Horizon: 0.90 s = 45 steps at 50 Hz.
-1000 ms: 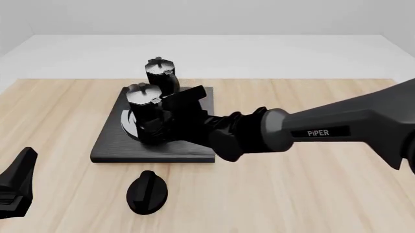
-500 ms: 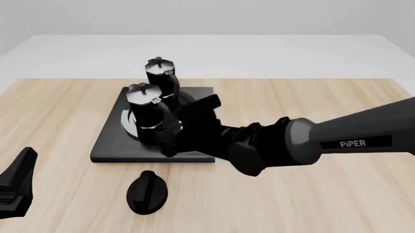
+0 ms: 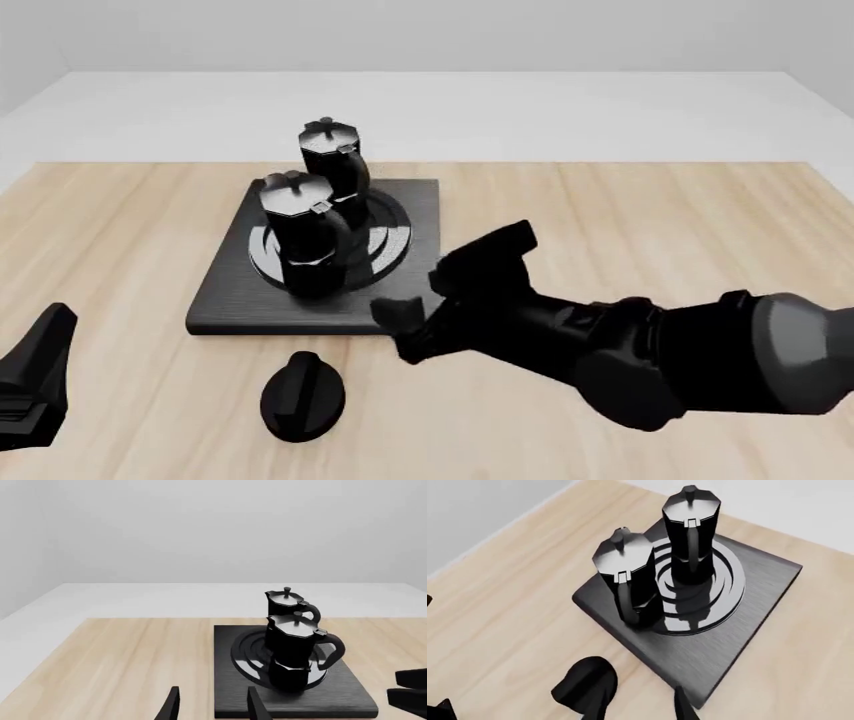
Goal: Put both moka pots on the stove.
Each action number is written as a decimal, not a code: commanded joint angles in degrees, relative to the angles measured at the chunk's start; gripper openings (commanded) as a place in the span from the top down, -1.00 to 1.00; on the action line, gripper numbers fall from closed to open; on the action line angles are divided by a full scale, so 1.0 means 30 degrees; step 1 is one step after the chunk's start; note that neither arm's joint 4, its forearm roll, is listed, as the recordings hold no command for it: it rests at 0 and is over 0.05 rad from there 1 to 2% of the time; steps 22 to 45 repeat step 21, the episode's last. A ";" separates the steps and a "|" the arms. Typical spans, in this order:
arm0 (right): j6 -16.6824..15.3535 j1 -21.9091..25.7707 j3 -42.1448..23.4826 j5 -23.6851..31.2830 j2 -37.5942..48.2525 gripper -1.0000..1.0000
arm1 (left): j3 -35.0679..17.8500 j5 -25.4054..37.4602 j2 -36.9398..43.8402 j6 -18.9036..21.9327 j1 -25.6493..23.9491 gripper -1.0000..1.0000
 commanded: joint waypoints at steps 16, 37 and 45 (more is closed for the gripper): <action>-0.0132 -0.2570 0.8330 0.0325 -1.0385 -1.00 | 0.0000 -0.0001 0.0002 -0.0001 -0.0003 -1.00; -0.0293 -0.3109 0.9347 0.1160 -1.2453 -1.00 | 0.0000 0.0001 -0.0002 -0.0002 0.0001 -1.00; -0.0293 -0.3109 0.9347 0.1160 -1.2453 -1.00 | 0.0000 0.0001 -0.0002 -0.0002 0.0001 -1.00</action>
